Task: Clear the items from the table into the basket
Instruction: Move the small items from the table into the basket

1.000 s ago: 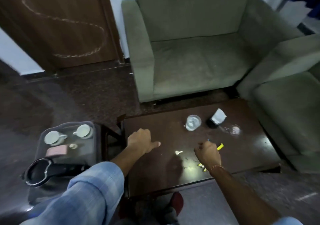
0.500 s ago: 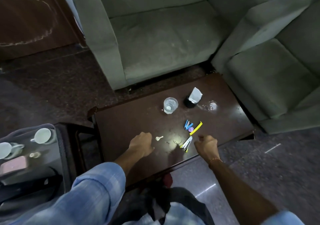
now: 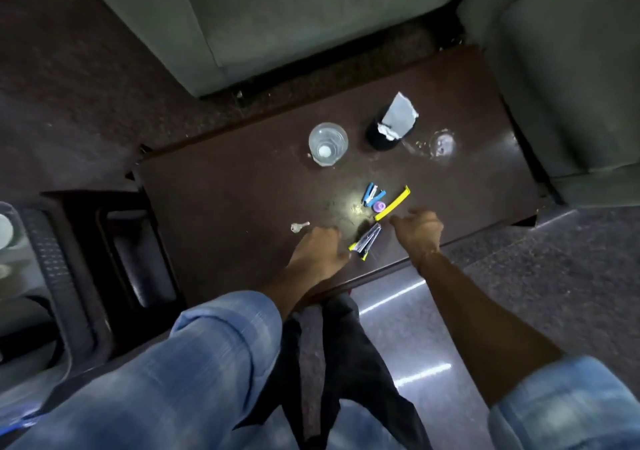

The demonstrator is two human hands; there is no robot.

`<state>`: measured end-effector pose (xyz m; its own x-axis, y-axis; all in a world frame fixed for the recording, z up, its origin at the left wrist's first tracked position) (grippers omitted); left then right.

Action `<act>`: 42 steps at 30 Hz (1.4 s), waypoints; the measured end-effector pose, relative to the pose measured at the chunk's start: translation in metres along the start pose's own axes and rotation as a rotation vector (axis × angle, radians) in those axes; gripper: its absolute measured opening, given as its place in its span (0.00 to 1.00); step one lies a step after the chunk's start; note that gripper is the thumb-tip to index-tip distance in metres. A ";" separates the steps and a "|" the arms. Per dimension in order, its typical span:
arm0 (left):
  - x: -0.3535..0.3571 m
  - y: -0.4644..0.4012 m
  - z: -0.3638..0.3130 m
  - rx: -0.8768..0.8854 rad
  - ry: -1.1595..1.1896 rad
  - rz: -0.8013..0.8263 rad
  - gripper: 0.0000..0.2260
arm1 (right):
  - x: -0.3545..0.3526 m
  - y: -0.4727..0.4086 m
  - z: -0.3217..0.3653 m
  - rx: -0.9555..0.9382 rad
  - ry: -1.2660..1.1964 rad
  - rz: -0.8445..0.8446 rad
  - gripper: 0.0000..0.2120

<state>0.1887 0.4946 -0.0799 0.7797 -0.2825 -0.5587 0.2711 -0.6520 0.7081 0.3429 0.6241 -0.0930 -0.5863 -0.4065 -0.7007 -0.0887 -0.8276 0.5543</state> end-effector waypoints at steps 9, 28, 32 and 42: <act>0.094 -0.072 -0.036 0.014 -0.238 -0.110 0.24 | 0.040 -0.103 -0.017 0.067 0.032 -0.001 0.17; -0.021 0.009 -0.003 -0.221 0.033 -0.135 0.19 | -0.047 -0.028 0.053 -0.074 0.091 0.012 0.14; -0.085 0.073 0.018 -0.183 0.043 -0.228 0.15 | -0.056 0.026 0.085 -0.142 -0.007 0.101 0.08; -0.205 0.217 0.146 -0.136 -0.062 -0.522 0.13 | 0.025 0.189 0.205 -0.707 0.224 0.264 0.05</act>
<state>0.0051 0.3080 0.1249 0.4885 0.0108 -0.8725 0.6872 -0.6209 0.3771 0.1460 0.5368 0.0864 -0.3335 -0.6297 -0.7016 0.6081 -0.7124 0.3503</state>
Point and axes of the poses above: each hand's wrist, its own y-axis away from the middle knuckle, its own x-axis out of the palm, z = x × y, the point moved 4 cm from there along -y, towards the middle knuckle, and after that the axes turned 3 degrees about -x, right-handed, at the moved point
